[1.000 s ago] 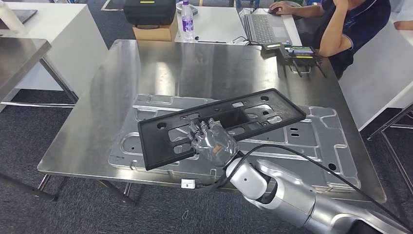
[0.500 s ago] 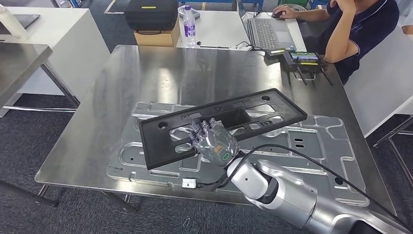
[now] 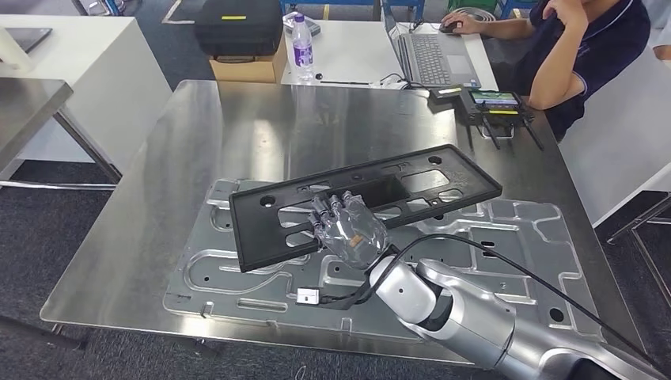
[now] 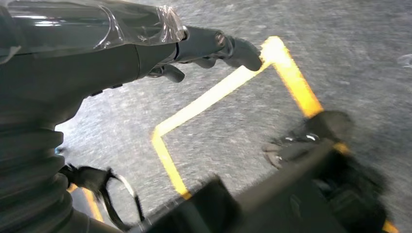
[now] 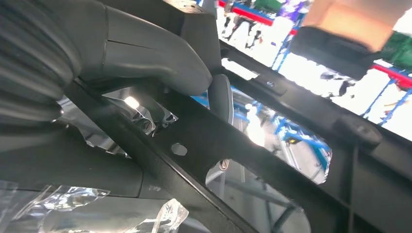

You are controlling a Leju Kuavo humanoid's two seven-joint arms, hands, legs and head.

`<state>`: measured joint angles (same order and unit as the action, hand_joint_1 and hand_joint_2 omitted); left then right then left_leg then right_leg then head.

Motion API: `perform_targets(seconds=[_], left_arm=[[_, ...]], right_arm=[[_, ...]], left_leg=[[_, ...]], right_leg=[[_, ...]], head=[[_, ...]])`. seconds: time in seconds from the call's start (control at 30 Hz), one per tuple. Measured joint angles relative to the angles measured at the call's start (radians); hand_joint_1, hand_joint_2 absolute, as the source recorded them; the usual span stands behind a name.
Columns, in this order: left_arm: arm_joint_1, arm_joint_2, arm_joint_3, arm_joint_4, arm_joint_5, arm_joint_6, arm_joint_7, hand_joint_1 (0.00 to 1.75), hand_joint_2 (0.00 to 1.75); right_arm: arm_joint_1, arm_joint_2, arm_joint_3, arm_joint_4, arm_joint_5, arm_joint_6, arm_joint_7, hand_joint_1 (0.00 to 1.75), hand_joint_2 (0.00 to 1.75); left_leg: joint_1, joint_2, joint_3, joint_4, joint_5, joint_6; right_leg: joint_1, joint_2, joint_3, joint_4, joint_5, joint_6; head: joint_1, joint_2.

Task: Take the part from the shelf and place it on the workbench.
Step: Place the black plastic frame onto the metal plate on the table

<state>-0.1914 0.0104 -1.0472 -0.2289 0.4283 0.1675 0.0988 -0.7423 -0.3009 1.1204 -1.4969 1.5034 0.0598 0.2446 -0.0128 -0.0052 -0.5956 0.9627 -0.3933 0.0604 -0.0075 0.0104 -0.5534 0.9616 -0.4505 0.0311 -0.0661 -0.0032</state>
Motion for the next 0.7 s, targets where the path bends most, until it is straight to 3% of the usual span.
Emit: perform_targets(seconds=[0.07,0.1,0.2,0.23,0.27,0.3,0.37,0.43,0.53,0.6,0.63,0.7], left_arm=[[0.002,0.0,0.0,0.0,-0.001,0.0,0.0,0.0,1.75],[0.002,0.0,0.0,0.0,-0.002,0.0,-0.001,0.0,1.75],[0.001,0.0,0.0,0.0,-0.005,0.0,-0.003,0.0,1.75],[0.002,0.0,0.0,0.0,-0.006,0.0,-0.003,0.0,1.75],[0.004,0.0,0.0,0.0,-0.007,0.0,-0.003,0.0,1.75],[0.005,0.0,0.0,0.0,-0.008,0.0,-0.003,0.0,1.75],[0.005,0.0,0.0,0.0,-0.008,0.0,-0.003,0.0,1.75],[0.004,0.0,0.0,0.0,-0.009,0.0,-0.003,0.0,1.75],[0.004,0.0,0.0,0.0,-0.01,-0.002,-0.002,0.0,1.75],[0.004,0.0,0.0,0.0,-0.01,-0.004,-0.008,0.0,1.75],[0.004,0.0,0.0,0.0,-0.011,-0.006,-0.013,0.0,1.75],[0.004,0.0,0.0,0.0,-0.013,-0.009,-0.019,0.0,1.75]], right_arm=[[-0.001,0.0,-0.002,-0.001,0.0,0.0,0.0,1.75,1.75],[-0.003,0.0,-0.003,-0.001,0.0,-0.001,0.001,1.75,1.75],[-0.002,0.0,-0.004,0.0,0.0,0.0,0.001,1.75,1.75],[0.001,0.0,-0.003,0.0,0.0,0.0,0.001,1.75,1.75],[0.003,0.0,-0.003,0.0,0.0,0.0,0.001,1.75,1.75],[0.004,0.0,-0.003,0.001,0.0,0.0,0.001,1.75,1.75],[0.004,0.0,-0.004,0.001,0.0,0.0,0.001,1.75,1.75],[0.004,0.0,-0.004,0.001,0.0,0.0,0.002,1.75,1.75],[0.003,-0.001,-0.004,0.001,-0.001,0.0,0.003,1.75,1.75],[0.003,-0.001,-0.005,0.001,-0.001,0.0,0.005,1.75,1.75],[0.003,-0.001,-0.006,0.0,-0.001,0.0,0.006,1.75,1.75],[0.004,-0.001,-0.008,0.0,-0.001,0.0,0.007,1.75,1.75]], left_leg=[[0.006,-0.002,0.013,-0.014,0.0,0.005],[0.01,-0.002,0.023,-0.021,0.0,0.008],[0.012,-0.003,0.046,-0.027,-0.012,0.017],[0.012,-0.003,0.052,-0.027,-0.017,0.017],[0.012,-0.003,0.058,-0.026,-0.023,0.016],[0.012,-0.004,0.066,-0.026,-0.029,0.015],[0.011,-0.006,0.084,-0.026,-0.044,0.009],[0.007,-0.007,0.094,-0.024,-0.06,0.0],[0.005,-0.006,0.097,-0.025,-0.074,-0.014],[0.008,-0.004,0.088,0.003,-0.094,-0.024],[0.01,-0.003,0.067,0.047,-0.116,-0.03],[0.015,-0.002,-0.011,0.191,-0.175,-0.04]], right_leg=[[0.0,-0.003,-0.001,0.013,-0.012,0.01],[0.0,-0.005,-0.014,0.048,-0.028,0.014],[0.0,-0.006,-0.128,0.251,-0.094,0.022],[-0.001,-0.006,-0.163,0.296,-0.096,0.024],[-0.001,-0.006,-0.182,0.306,-0.082,0.024],[-0.001,-0.006,-0.18,0.274,-0.048,0.024],[-0.001,-0.007,-0.129,0.132,0.04,0.021],[0.0,-0.006,-0.08,0.017,0.085,0.015],[0.003,-0.004,-0.068,-0.007,0.078,0.001],[0.0,-0.004,-0.063,-0.008,0.075,-0.01],[-0.003,-0.004,-0.06,-0.009,0.073,-0.015],[-0.001,-0.006,-0.056,-0.009,0.067,-0.02]], head=[[0.001,0.0],[0.001,0.0],[0.004,0.0],[0.004,0.0],[0.005,0.0],[0.005,0.0],[0.006,0.0],[0.006,0.0],[0.006,0.0],[0.005,0.0],[0.004,0.0],[0.002,0.0]])
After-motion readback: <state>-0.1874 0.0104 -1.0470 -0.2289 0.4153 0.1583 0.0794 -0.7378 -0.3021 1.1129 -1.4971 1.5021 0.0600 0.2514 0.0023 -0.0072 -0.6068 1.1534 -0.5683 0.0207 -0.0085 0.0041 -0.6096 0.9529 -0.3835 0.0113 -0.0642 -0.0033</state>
